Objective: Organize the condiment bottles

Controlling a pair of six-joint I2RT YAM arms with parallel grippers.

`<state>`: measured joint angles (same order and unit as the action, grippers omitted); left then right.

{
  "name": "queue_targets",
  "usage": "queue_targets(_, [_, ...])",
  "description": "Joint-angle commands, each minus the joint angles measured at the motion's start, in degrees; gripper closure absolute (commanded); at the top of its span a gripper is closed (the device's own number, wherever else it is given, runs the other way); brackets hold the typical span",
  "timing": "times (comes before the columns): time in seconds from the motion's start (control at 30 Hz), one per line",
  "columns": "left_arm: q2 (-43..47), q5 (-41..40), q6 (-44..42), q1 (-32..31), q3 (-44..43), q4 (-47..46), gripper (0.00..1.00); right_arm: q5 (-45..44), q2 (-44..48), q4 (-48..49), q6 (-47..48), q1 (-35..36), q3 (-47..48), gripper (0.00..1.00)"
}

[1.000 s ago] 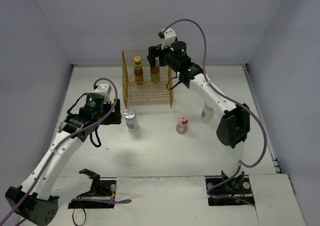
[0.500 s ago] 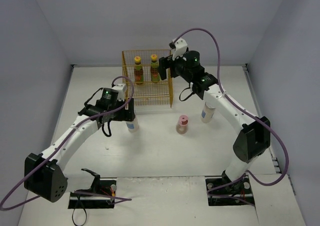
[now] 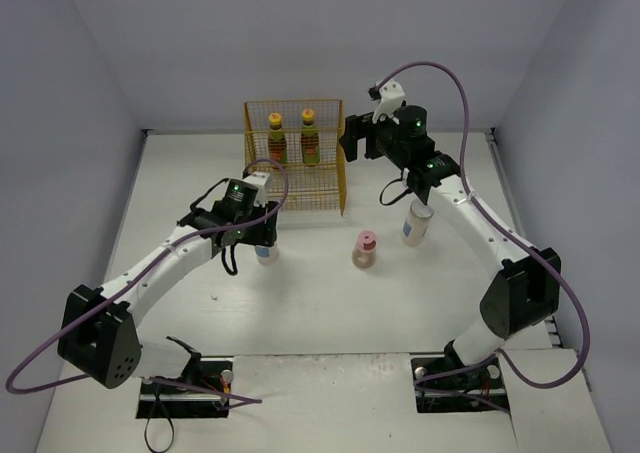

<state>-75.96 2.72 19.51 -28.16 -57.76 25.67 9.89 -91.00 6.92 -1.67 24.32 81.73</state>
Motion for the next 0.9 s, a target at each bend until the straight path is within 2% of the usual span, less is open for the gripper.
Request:
queue_targets(0.0, [0.5,-2.1,-1.0,-0.2,-4.6,-3.3,0.49,1.4,3.7,4.5,-1.0,-0.8,-0.4,0.11])
queue_targets(0.03, [0.5,-2.2,-1.1,-0.2,-5.0,-3.1,0.63,1.4,3.9,4.4,-1.0,-0.9,-0.6,0.11])
queue_targets(0.07, [0.6,-2.2,-1.2,-0.2,-6.4,-2.7,0.69,1.4,4.2,4.3,-1.0,-1.1,-0.8,0.11])
queue_targets(0.17, [0.6,-2.2,-1.6,-0.2,-10.1,-0.9,0.83,1.6,5.0,4.2,-1.1,-1.9,-1.6,0.12])
queue_targets(0.27, [0.6,-2.2,-2.1,-0.2,-13.7,2.3,0.89,2.0,6.1,3.5,-1.2,-2.5,-2.0,0.13])
queue_targets(0.4, [-0.9,-3.7,-2.9,-0.1,-25.6,9.2,0.9,2.0,8.4,2.7,-1.1,-3.2,-2.5,0.13])
queue_targets(0.57, [-8.6,-5.5,-4.1,0.4,-40.7,16.8,0.9,1.9,11.2,1.3,-1.2,-4.0,-3.4,0.14])
queue_targets(0.87, [-22.4,-6.9,-6.8,2.8,-60.9,16.0,0.9,1.6,16.5,-0.6,-1.8,-5.5,-7.5,0.14])
